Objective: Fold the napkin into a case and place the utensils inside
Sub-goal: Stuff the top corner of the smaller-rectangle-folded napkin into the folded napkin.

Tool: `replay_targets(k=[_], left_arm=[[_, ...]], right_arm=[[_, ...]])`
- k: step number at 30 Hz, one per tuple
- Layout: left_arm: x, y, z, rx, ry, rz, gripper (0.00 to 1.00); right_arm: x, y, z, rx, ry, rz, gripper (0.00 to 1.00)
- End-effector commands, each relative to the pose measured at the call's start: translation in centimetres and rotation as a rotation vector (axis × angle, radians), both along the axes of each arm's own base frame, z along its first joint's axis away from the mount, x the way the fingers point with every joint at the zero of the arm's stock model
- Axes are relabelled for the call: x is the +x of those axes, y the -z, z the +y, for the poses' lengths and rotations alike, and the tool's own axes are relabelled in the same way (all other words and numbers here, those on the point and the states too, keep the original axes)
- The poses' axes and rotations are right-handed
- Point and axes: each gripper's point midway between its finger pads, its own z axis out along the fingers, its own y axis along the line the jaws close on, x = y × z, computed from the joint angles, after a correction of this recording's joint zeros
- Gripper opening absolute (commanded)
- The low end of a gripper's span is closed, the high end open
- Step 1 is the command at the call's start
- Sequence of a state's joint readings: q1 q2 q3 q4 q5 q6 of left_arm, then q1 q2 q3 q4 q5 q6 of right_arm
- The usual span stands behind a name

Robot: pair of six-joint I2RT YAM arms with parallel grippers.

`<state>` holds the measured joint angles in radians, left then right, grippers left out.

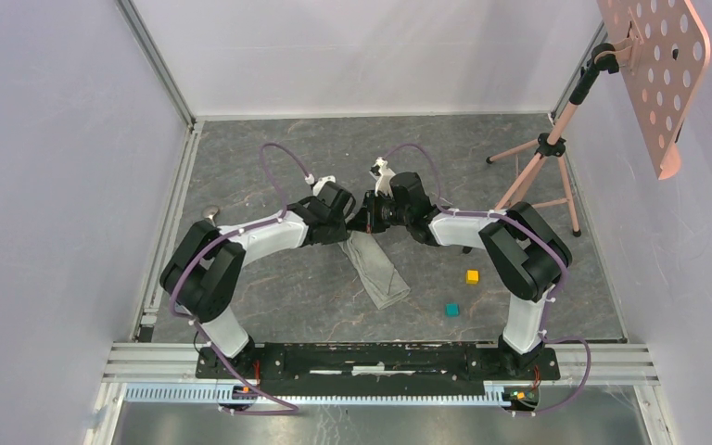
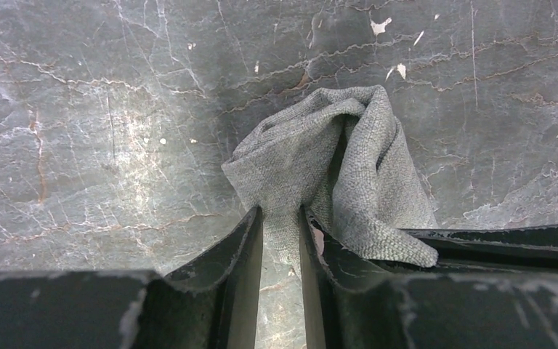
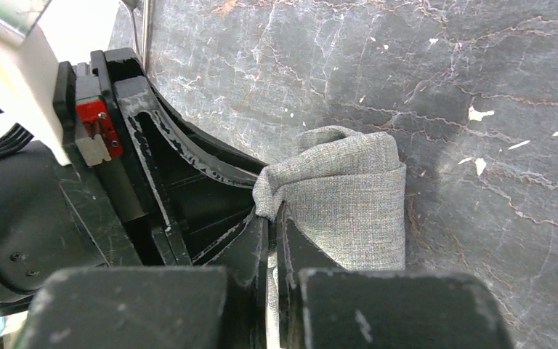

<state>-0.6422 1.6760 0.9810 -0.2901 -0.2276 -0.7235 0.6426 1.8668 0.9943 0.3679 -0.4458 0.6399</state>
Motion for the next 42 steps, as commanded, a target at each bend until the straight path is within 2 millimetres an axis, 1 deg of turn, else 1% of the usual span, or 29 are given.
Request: replay_targets(k=[1, 4, 7, 10, 13, 17, 20, 21, 25, 30, 33, 36, 38, 42], left_arm=[[1.5, -1.2, -0.6, 0.035, 0.044, -0.059, 0.33], [1.4, -1.2, -1.0, 0.032, 0.057, -0.061, 0.37], [1.4, -1.7, -1.3, 0.037, 0.069, -0.082, 0.4], [1.4, -1.9, -1.6, 0.05, 0.078, -0.097, 0.4], [1.6, -1.6, -1.7, 0.061, 0.078, -0.094, 0.36], [1.7, -1.6, -1.5, 0.075, 0.069, -0.093, 0.25], [1.7, -2.1, -1.3, 0.071, 0.063, -0.105, 0.18], [1.6, -2.2, -1.3, 0.069, 0.06, -0.11, 0.14], [1.3, -3.1, -1.4, 0.01, 0.063, -0.124, 0.07], [0.9, -3.2, -1.8, -0.074, 0.074, -0.123, 0.05], [0.7, -2.6, -1.8, -0.117, 0.073, -0.098, 0.04], [0.6, -2.0, -1.6, -0.157, 0.063, -0.075, 0.03], [0.6, -1.9, -1.6, -0.179, 0.058, -0.07, 0.02], [0.8, -2.3, -1.4, -0.205, 0.053, -0.084, 0.02]], right_arm=[[0.2, -0.6, 0.6, 0.04, -0.012, -0.026, 0.0], [0.2, -0.6, 0.6, 0.041, -0.011, -0.024, 0.01], [0.3, -0.6, 0.6, 0.04, -0.011, -0.026, 0.01], [0.3, -0.6, 0.5, 0.04, -0.009, -0.025, 0.0], [0.2, -0.5, 0.6, 0.038, -0.012, -0.023, 0.01], [0.2, -0.5, 0.5, 0.026, -0.01, -0.028, 0.0], [0.3, -0.3, 0.5, 0.004, -0.009, -0.039, 0.01], [0.3, -0.3, 0.6, 0.0, -0.011, -0.039, 0.0], [0.1, 0.4, 1.1, -0.025, -0.012, -0.037, 0.0], [0.3, 1.7, 1.3, -0.066, 0.027, -0.034, 0.0], [0.8, 2.4, 1.2, -0.088, 0.056, -0.036, 0.0], [1.6, 2.6, 1.3, -0.106, 0.074, -0.055, 0.01], [2.1, 3.1, 1.1, -0.133, 0.084, -0.064, 0.0], [2.0, 4.9, 0.6, -0.175, 0.084, -0.052, 0.01]])
